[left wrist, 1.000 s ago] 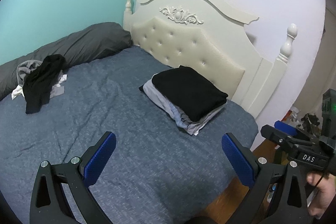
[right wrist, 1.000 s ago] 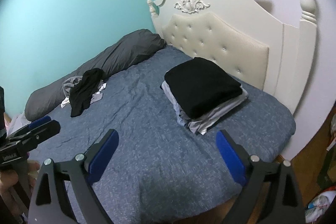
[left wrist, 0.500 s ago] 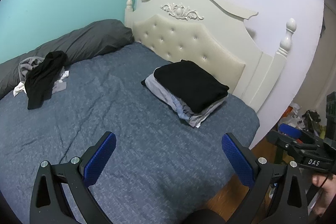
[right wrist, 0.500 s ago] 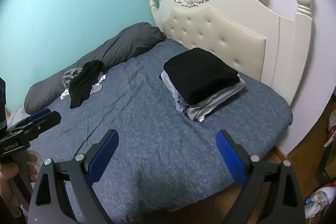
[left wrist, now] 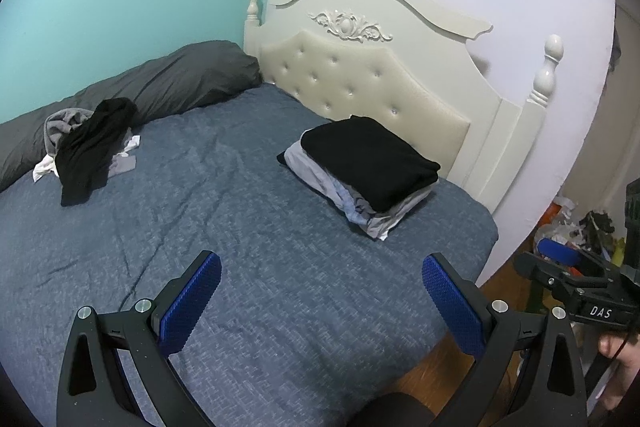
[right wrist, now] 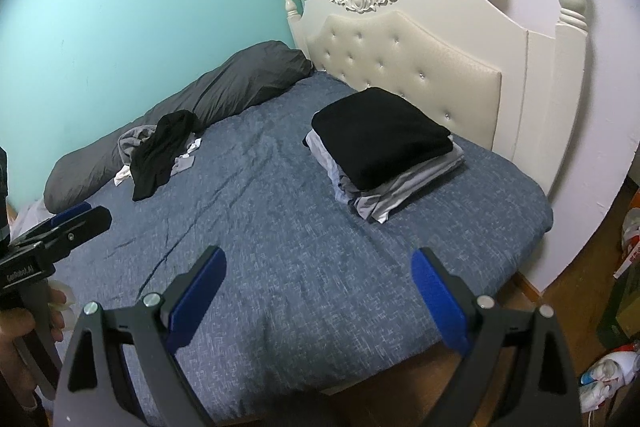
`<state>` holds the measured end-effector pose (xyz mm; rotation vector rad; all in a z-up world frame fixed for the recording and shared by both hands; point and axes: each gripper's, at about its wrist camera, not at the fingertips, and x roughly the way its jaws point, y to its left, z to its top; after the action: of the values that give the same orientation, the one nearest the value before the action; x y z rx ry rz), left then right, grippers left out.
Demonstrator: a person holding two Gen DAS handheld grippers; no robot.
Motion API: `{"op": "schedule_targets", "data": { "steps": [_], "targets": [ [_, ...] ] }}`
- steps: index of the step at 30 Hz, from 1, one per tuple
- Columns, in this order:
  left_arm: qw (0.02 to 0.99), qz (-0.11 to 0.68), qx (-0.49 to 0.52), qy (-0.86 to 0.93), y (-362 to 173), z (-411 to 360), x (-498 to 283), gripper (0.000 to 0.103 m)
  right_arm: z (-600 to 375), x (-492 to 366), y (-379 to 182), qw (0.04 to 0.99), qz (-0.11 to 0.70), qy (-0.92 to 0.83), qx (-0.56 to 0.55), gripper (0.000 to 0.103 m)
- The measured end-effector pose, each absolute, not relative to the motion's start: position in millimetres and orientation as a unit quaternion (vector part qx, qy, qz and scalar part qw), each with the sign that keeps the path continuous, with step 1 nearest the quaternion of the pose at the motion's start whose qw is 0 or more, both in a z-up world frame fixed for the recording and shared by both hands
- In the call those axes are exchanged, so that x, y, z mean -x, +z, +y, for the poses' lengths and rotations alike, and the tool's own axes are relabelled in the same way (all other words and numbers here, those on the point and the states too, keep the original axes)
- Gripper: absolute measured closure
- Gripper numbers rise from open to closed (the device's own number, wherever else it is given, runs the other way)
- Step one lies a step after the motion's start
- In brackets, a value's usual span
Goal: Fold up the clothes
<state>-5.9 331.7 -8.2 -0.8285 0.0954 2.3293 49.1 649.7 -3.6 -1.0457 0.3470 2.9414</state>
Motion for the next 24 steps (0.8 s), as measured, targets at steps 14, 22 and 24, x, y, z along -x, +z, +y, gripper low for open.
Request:
{"op": "schedule_targets", "data": {
  "steps": [14, 22, 24],
  "targets": [
    [0.327, 0.044, 0.31, 0.892, -7, 322, -7, 0.0, 637, -59, 1, -0.004, 0.099, 0.941, 0.325, 0.008],
    [0.326, 0.042, 0.305, 0.894, -7, 318, -10, 0.0, 633, -61, 2, -0.008, 0.096, 0.942, 0.323, 0.008],
    [0.326, 0.041, 0.306, 0.894, -7, 317, -10, 0.0, 632, -61, 3, -0.009, 0.095, 0.942, 0.322, 0.008]
  ]
}}
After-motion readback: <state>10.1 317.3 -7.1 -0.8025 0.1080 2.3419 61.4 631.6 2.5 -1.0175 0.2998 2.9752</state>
